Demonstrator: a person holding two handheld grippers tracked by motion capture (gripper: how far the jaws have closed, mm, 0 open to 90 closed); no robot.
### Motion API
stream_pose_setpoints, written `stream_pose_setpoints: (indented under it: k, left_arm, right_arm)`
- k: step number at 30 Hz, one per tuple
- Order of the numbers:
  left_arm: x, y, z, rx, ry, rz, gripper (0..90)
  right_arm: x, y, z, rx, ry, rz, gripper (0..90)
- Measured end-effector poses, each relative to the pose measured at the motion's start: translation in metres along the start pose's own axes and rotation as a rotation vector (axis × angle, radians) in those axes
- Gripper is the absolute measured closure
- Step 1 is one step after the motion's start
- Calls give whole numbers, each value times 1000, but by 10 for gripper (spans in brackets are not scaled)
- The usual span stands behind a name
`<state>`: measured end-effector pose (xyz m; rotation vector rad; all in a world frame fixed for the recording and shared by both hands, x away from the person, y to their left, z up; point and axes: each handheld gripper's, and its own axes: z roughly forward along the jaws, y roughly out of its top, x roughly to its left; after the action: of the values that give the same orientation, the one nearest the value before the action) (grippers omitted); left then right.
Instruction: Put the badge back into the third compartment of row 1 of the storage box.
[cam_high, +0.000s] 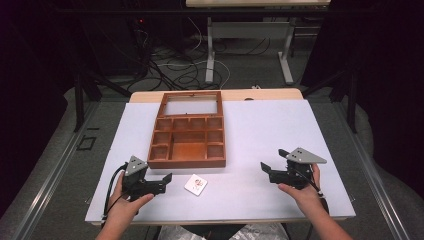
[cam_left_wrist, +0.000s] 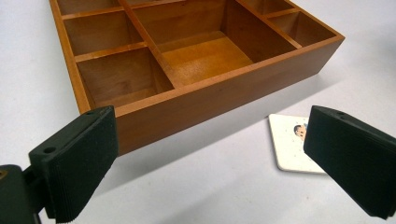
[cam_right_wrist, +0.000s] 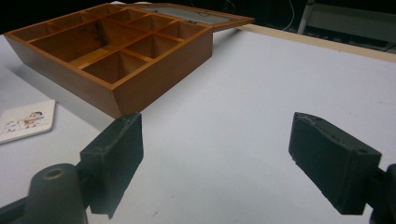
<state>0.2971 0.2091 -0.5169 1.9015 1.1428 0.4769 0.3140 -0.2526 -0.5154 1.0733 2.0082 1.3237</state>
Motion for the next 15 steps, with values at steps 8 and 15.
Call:
stream_pose_setpoints:
  k: [8,15]
  left_arm:
    - [-8,6,-1,24,-10,-12,83]
    - [-16,15,0,36,-18,12,100]
  right_arm:
    - [-7,-2,-3,12,-10,38,179]
    - [-8,-3,-3,28,-15,48,188]
